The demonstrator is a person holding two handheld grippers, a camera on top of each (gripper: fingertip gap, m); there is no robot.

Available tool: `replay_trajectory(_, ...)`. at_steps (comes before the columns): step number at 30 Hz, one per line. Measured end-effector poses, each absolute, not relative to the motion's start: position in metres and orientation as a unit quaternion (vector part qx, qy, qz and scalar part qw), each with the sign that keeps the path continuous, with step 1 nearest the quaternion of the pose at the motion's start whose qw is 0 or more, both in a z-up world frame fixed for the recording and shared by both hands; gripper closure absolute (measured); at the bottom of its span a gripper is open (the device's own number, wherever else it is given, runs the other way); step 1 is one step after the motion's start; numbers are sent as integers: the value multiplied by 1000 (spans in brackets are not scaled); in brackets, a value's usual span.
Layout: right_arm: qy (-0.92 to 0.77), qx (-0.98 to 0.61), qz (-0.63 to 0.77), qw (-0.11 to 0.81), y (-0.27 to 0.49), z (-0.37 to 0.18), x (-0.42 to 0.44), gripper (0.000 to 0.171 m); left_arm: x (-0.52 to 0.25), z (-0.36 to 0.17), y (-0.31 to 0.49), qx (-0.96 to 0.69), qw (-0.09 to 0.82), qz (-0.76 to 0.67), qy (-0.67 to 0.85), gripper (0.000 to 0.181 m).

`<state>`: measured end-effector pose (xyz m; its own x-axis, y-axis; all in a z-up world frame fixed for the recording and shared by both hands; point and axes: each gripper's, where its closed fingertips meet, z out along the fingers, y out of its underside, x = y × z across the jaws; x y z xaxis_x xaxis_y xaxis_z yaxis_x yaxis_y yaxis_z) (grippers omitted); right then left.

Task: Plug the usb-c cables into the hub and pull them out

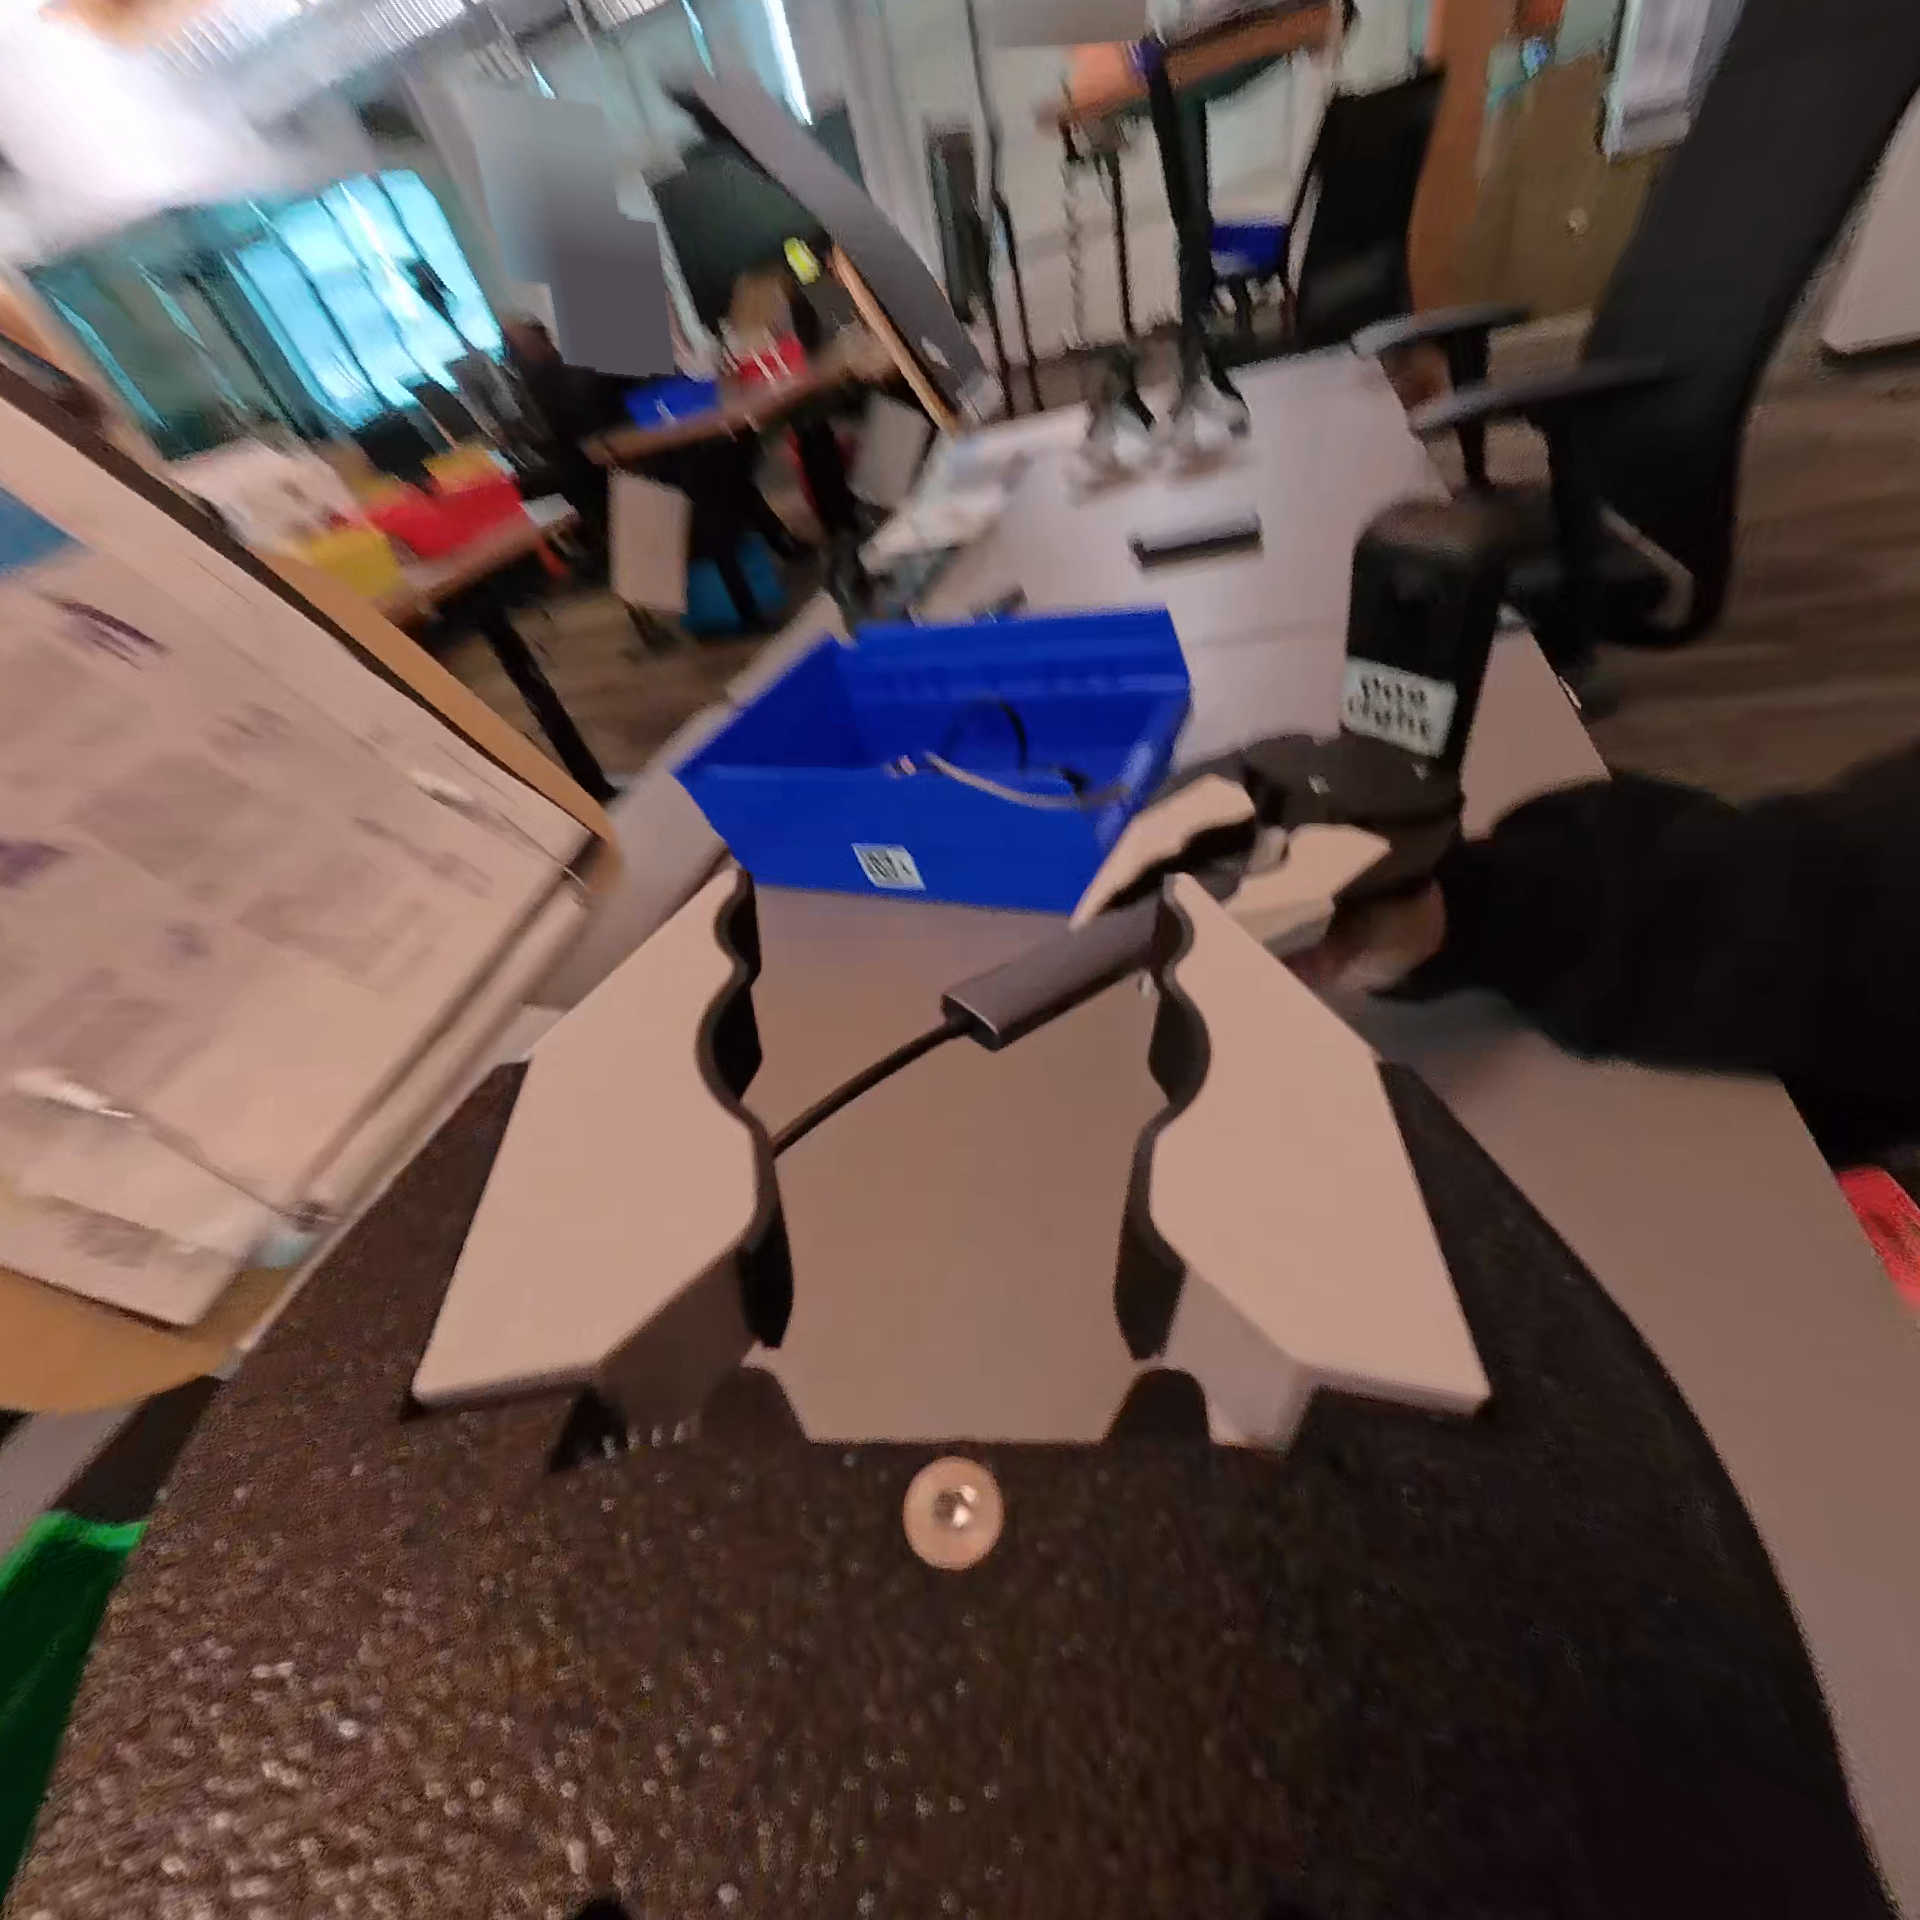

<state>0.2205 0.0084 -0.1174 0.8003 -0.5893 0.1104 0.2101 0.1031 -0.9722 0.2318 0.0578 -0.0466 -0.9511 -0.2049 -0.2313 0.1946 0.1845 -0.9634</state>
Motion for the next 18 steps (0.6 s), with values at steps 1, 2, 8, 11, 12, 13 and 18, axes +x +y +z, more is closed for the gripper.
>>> replay_trajectory(1, 168, -596, -291, 730, 1, -113, 224, 150, 236, -33, 64, -16, 181, -650, 738, 111)
replay_trajectory(2, 180, -579, -314, 731, -7, -108, 227, 150, 244, -24, 72, -40, 207, -648, 732, 114)
replay_trajectory(8, 223, -494, -418, 729, -54, -83, 235, 149, 299, -67, 159, -244, 281, -453, 810, 125)
replay_trajectory(11, 227, -513, -483, 672, -59, -88, 241, 150, 301, -131, 205, -338, 227, -312, 858, 127)
replay_trajectory(12, 219, -527, -483, 664, -53, -91, 241, 150, 297, -152, 214, -365, 195, -283, 865, 127)
replay_trajectory(13, 214, -538, -484, 657, -48, -94, 242, 150, 293, -170, 218, -388, 163, -268, 867, 126)
replay_trajectory(18, 188, -574, -482, 634, -30, -108, 242, 150, 303, -224, 229, -507, 60, -276, 814, 127)
